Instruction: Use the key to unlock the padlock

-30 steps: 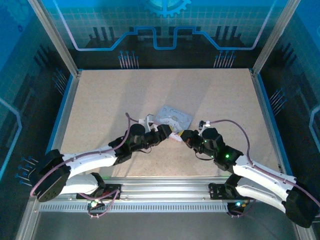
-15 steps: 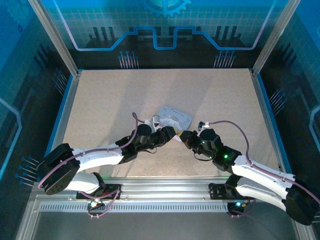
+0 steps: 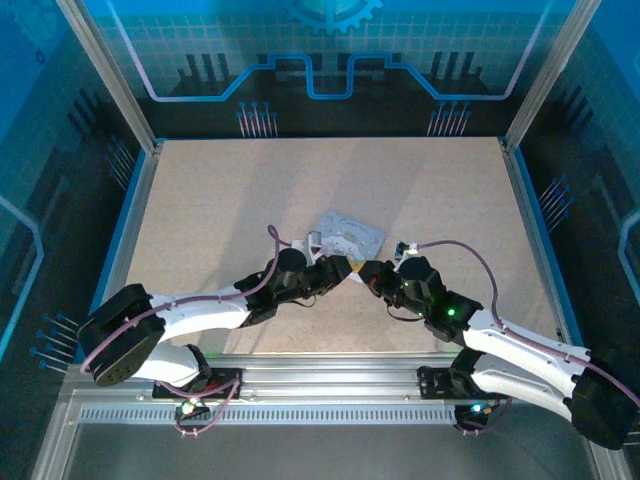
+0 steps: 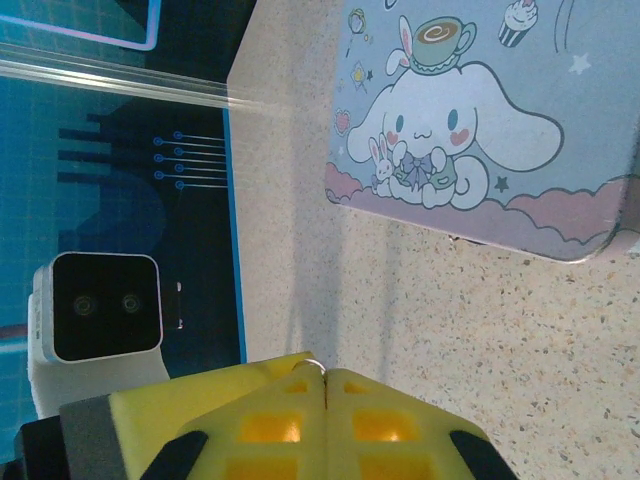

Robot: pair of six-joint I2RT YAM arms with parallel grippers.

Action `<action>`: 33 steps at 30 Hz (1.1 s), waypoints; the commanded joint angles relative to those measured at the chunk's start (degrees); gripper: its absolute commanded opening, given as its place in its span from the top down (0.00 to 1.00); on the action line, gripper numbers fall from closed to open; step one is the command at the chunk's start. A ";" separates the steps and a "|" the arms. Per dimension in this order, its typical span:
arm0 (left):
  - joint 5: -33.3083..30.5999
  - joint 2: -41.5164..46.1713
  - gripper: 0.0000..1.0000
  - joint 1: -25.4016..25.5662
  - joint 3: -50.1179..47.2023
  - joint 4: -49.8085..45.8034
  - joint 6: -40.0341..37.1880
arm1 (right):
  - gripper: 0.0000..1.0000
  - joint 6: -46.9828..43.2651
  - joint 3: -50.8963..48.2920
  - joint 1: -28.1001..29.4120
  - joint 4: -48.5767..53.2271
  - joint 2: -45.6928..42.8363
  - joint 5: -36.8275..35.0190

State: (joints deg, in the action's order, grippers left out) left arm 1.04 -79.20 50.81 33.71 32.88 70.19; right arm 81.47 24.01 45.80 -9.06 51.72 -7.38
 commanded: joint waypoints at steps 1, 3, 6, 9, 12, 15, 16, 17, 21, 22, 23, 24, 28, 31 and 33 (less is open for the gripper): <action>-0.49 -0.61 0.79 0.48 2.06 0.99 -0.77 | 1.00 0.27 1.65 0.80 -0.15 -0.22 -1.45; -0.57 -0.48 0.82 0.43 1.97 0.86 -0.93 | 1.00 0.19 1.74 0.85 0.37 -0.46 -1.65; -0.83 -0.34 0.88 0.44 1.88 0.58 -1.13 | 1.00 -0.05 1.74 0.87 1.02 -0.90 -1.89; -1.10 0.21 0.97 0.43 2.06 -0.68 -2.14 | 1.00 -0.95 2.05 0.86 2.17 -1.32 -2.10; -1.81 1.29 1.00 0.43 2.17 -2.56 -3.39 | 1.00 -2.77 2.44 0.87 3.33 -1.82 -1.72; -2.34 2.83 1.00 0.35 2.19 -4.93 -5.37 | 1.00 -6.44 2.59 0.32 3.76 -2.30 0.12; -2.21 3.22 1.00 0.28 2.23 -5.59 -6.34 | 0.96 -7.80 2.62 -0.08 3.87 -2.46 1.26; -1.98 3.83 1.00 0.20 2.23 -6.34 -7.26 | 0.88 -10.07 2.52 -0.59 3.23 -2.71 2.91; 2.14 5.65 1.00 -1.54 2.96 -9.20 -11.51 | 0.71 -20.23 3.24 -4.22 3.74 -4.20 12.79; 3.70 5.95 1.00 -2.25 3.39 -10.38 -12.57 | 0.68 -22.57 3.45 -5.32 4.38 -4.79 15.11; 5.57 6.28 1.00 -2.98 3.92 -11.76 -13.90 | 0.66 -24.94 3.67 -6.72 5.63 -5.57 17.59; 7.48 6.59 1.00 -3.56 4.65 -13.33 -15.59 | 0.63 -27.32 3.70 -8.21 6.89 -6.48 20.23; 11.93 8.33 1.00 -5.15 9.18 -25.18 -24.18 | 0.55 -35.80 3.48 -14.64 11.20 -10.29 29.88; 12.75 9.95 1.00 -5.60 12.94 -34.66 -31.29 | 0.52 -41.40 3.34 -19.40 13.77 -12.61 37.37; 13.80 10.82 1.00 -6.17 14.86 -39.56 -35.04 | 0.51 -44.82 3.85 -22.00 15.94 -13.15 41.57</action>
State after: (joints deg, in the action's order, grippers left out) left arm 11.05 -70.91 45.47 45.19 4.97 45.10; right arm 45.71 26.00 26.61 1.87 39.53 23.35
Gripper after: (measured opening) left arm 0.052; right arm 0.486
